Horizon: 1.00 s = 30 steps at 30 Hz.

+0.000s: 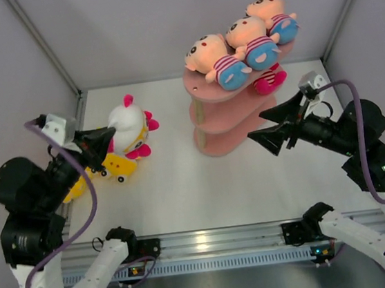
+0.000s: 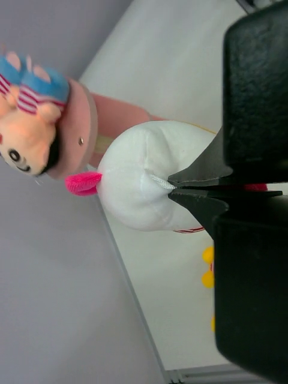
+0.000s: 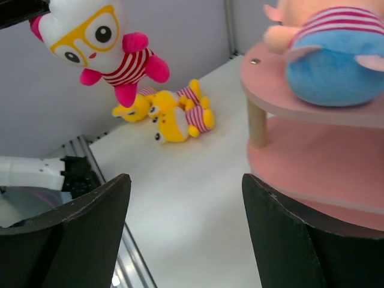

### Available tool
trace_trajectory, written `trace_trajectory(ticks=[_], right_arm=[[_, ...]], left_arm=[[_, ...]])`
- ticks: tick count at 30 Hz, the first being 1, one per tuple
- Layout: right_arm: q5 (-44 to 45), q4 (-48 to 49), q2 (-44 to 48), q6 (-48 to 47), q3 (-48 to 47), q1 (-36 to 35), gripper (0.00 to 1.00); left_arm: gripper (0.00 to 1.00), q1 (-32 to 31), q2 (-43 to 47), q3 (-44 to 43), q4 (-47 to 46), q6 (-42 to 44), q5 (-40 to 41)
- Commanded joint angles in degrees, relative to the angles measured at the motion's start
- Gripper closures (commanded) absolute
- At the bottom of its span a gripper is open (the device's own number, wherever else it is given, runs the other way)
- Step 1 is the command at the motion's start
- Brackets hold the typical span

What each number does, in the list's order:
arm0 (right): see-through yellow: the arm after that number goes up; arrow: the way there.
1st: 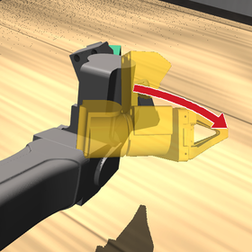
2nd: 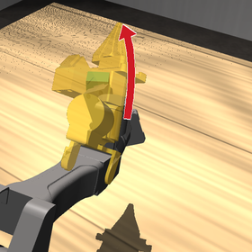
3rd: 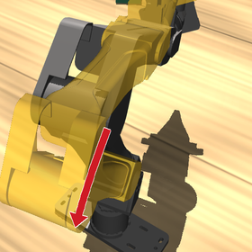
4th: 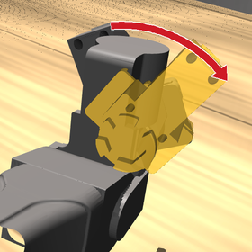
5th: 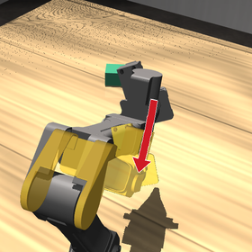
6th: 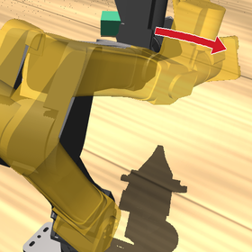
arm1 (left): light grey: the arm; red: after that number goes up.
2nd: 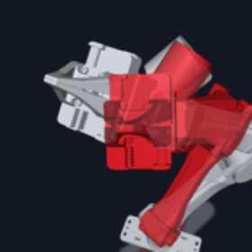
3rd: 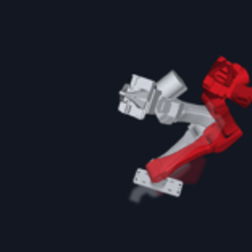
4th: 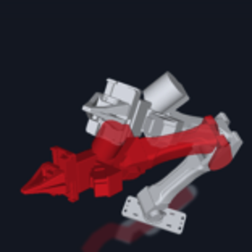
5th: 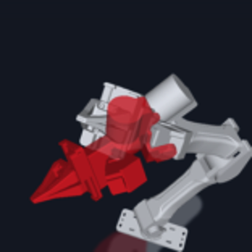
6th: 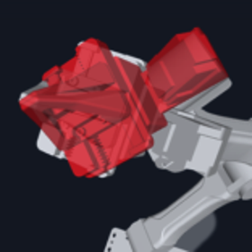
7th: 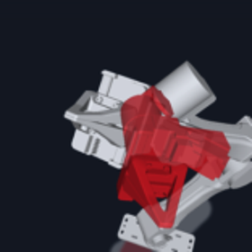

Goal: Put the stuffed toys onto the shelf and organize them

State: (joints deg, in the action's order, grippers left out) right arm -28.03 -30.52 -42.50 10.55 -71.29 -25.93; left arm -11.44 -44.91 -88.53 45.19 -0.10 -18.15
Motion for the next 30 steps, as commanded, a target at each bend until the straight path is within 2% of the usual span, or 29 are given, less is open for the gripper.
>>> trace_trajectory(ticks=[1,4,5,8,12,16,19,22,24,27,28,30], right_arm=[[6.70,14.34,-3.19,5.89,1.94,-13.02,0.25],[23.84,16.54,-9.95,0.12,0.63,-29.38,0.26],[30.77,17.94,-11.88,-1.83,0.10,-39.70,0.25],[35.39,25.67,-18.31,-6.76,0.27,-50.32,0.20],[39.98,33.76,-26.64,-7.56,-0.69,-52.64,0.19],[41.91,40.79,-30.97,-8.08,-0.78,-52.73,0.16],[45.86,41.77,-33.43,-8.96,-1.92,-52.64,0.11],[45.09,42.39,-35.80,-9.75,-3.42,-52.29,0.11],[43.59,43.00,-37.21,-10.02,-4.38,-52.20,0.18],[43.85,44.41,-38.44,-9.06,-4.74,-52.11,0.46],[43.76,44.84,-38.45,-8.70,-4.65,-52.03,0.69],[43.59,46.25,-37.66,-7.74,-3.43,-51.94,0.90]], left_arm=[[1.00,0.98,3.50,-5.93,2.80,-4.91,-9.17],[1.00,3.43,5.61,-7.70,2.80,-7.80,-11.29],[1.00,3.97,6.23,-8.49,2.71,-8.68,-11.47],[1.00,5.46,6.93,-9.11,2.71,-10.97,-12.52],[1.00,6.43,8.16,-9.03,2.62,-12.47,-13.40],[1.00,6.52,8.52,-8.50,2.71,-12.82,-13.31],[1.00,6.52,8.78,-8.50,2.62,-13.35,-13.57],[1.00,6.52,9.05,-8.41,2.54,-14.05,-13.75],[1.00,6.52,9.13,-8.06,1.92,-14.84,-13.40],[1.00,6.87,9.13,-7.89,1.13,-16.07,-13.66],[1.00,6.87,9.22,-7.80,1.13,-16.33,-13.75],[1.00,6.96,9.48,-7.27,0.95,-16.34,-13.40]])
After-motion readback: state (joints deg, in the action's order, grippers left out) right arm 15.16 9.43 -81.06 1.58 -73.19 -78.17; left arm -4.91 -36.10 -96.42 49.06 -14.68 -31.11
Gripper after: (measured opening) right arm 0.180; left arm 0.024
